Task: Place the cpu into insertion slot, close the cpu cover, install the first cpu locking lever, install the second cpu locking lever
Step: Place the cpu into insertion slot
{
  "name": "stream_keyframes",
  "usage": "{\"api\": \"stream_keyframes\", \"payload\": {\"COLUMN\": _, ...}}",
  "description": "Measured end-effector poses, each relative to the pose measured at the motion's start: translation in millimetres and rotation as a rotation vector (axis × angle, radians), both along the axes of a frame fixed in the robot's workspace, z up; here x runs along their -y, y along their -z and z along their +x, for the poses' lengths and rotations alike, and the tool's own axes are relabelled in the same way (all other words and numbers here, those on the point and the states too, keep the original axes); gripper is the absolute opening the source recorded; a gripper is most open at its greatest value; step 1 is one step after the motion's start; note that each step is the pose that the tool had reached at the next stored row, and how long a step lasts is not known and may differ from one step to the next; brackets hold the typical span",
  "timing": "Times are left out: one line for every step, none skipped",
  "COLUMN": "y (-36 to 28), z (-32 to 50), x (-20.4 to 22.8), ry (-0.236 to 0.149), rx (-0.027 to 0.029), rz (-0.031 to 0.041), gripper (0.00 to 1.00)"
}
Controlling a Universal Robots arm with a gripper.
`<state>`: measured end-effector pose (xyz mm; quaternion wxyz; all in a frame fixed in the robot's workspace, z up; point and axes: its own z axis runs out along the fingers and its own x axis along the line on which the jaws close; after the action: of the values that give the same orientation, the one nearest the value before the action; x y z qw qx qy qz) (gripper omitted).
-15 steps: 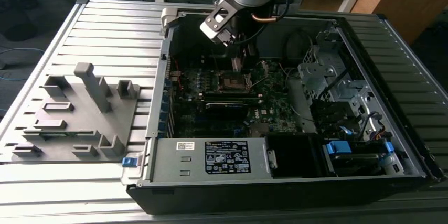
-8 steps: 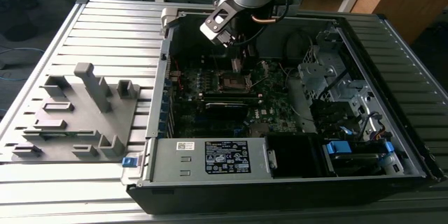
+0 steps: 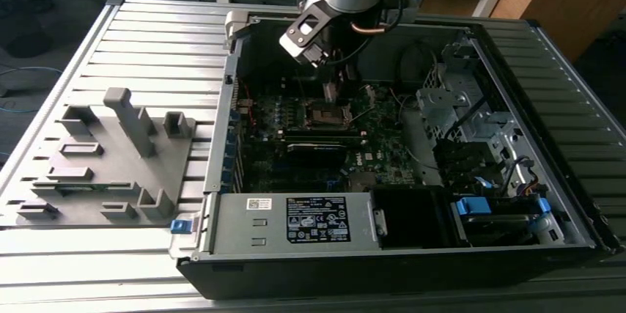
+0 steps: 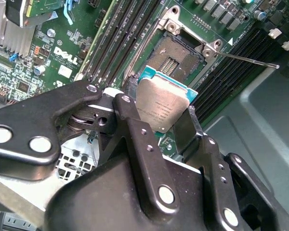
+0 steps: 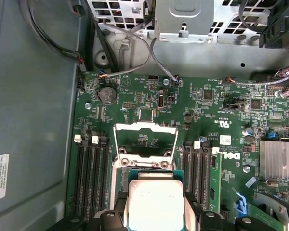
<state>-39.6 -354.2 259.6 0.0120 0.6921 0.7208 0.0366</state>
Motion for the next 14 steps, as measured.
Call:
{"api": "stream_keyframes", "payload": {"y": 0.6, "z": 0.0, "x": 0.0, "ry": 0.0, "rx": 0.0001, "rz": 0.0001, "gripper": 0.54}}
{"api": "stream_keyframes", "payload": {"y": 1.1, "z": -0.1, "x": 0.0, "ry": 0.0, "rx": 0.0, "rz": 0.0, "gripper": 0.54}}
{"api": "stream_keyframes", "payload": {"y": 1.7, "z": -0.1, "x": 0.0, "ry": 0.0, "rx": 0.0, "rz": 0.0, "gripper": 0.54}}
{"api": "stream_keyframes", "payload": {"y": 2.1, "z": -0.2, "x": 0.0, "ry": 0.0, "rx": 0.0001, "rz": 0.0001, "gripper": 0.54}}
{"api": "stream_keyframes", "payload": {"y": 2.4, "z": -0.4, "x": 0.0, "ry": 0.0, "rx": 0.0, "rz": -0.0001, "gripper": 0.54}}
{"api": "stream_keyframes", "payload": {"y": 2.7, "z": -0.7, "x": 0.0, "ry": 0.0, "rx": 0.0, "rz": 0.0, "gripper": 0.54}}
{"api": "stream_keyframes", "payload": {"y": 3.1, "z": -1.2, "x": 0.0, "ry": 0.0, "rx": 0.0, "rz": 0.0, "gripper": 0.54}}
{"api": "stream_keyframes", "payload": {"y": 3.5, "z": -1.9, "x": 0.0, "ry": 0.0, "rx": 0.0, "rz": 0.0, "gripper": 0.54}}
{"api": "stream_keyframes", "payload": {"y": 3.9, "z": -2.5, "x": 0.0, "ry": 0.0, "rx": 0.0, "rz": 0.0001, "gripper": 0.54}}
{"api": "stream_keyframes", "payload": {"y": 4.4, "z": -2.9, "x": 0.0, "ry": 0.0, "rx": 0.0001, "rz": 0.0001, "gripper": 0.54}}
{"api": "stream_keyframes", "payload": {"y": 4.8, "z": -3.1, "x": 0.0, "ry": 0.0, "rx": 0.0, "rz": 0.0001, "gripper": 0.54}}
{"api": "stream_keyframes", "payload": {"y": 4.9, "z": -3.2, "x": 0.0, "ry": 0.0, "rx": -0.0001, "rz": -0.0001, "gripper": 0.54}}
{"api": "stream_keyframes", "payload": {"y": 4.9, "z": -3.2, "x": 0.0, "ry": 0.0, "rx": -0.0001, "rz": -0.0002, "gripper": 0.54}}
{"api": "stream_keyframes", "payload": {"y": 4.9, "z": -3.2, "x": 0.0, "ry": 0.0, "rx": -0.0002, "rz": -0.0003, "gripper": 0.54}}
